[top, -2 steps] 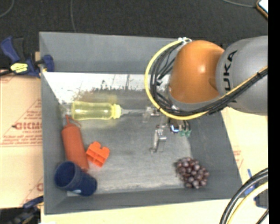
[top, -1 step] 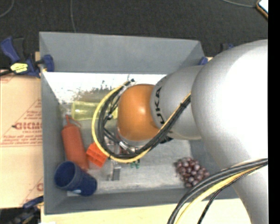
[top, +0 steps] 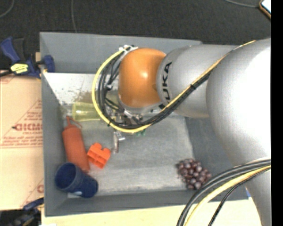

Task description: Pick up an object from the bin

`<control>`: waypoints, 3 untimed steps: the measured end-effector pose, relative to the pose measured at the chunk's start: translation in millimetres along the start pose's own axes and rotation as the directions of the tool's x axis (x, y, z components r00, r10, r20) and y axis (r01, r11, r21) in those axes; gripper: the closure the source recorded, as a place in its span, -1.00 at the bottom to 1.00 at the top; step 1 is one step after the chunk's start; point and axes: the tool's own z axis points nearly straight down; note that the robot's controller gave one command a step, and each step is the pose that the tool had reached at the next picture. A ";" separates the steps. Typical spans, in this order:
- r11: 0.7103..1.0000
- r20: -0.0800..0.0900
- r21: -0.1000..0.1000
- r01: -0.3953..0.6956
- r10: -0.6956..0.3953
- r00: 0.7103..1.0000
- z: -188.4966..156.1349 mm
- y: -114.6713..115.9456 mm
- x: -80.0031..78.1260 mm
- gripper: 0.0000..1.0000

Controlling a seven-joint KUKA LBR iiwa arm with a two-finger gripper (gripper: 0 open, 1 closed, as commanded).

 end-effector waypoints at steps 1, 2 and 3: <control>1.000 -0.021 -0.008 0.012 -0.012 1.000 18.5 62.1 47.5 -1.00; 0.994 0.001 0.001 0.106 -0.106 0.994 49.4 55.0 38.3 -1.00; 0.995 -0.017 -0.007 -0.104 0.103 0.994 47.5 49.4 59.6 1.00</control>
Offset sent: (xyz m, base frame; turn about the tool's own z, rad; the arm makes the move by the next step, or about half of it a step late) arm -0.0483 0.0473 -0.0504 -0.1073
